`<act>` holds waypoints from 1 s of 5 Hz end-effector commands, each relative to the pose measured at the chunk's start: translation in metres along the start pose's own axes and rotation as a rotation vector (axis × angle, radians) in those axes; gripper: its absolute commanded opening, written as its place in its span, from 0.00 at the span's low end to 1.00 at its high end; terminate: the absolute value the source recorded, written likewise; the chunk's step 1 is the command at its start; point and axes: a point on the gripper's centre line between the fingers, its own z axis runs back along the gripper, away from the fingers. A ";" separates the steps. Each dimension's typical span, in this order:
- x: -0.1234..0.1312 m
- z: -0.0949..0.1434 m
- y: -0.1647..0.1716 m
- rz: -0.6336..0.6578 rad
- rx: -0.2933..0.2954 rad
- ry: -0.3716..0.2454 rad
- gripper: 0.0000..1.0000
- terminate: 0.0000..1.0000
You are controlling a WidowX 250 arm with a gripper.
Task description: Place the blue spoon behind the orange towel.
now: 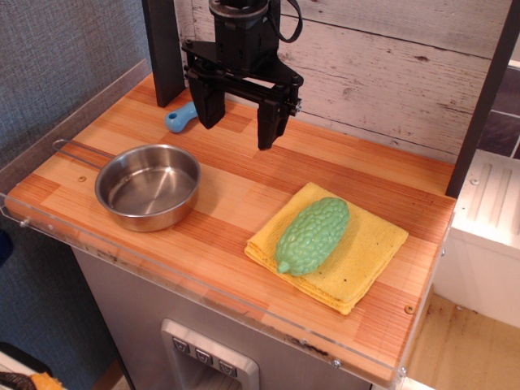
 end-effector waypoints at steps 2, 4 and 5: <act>0.009 -0.012 0.034 0.048 0.032 0.028 1.00 0.00; 0.040 -0.037 0.106 0.106 0.078 0.039 1.00 0.00; 0.056 -0.044 0.123 0.098 0.120 0.036 1.00 0.00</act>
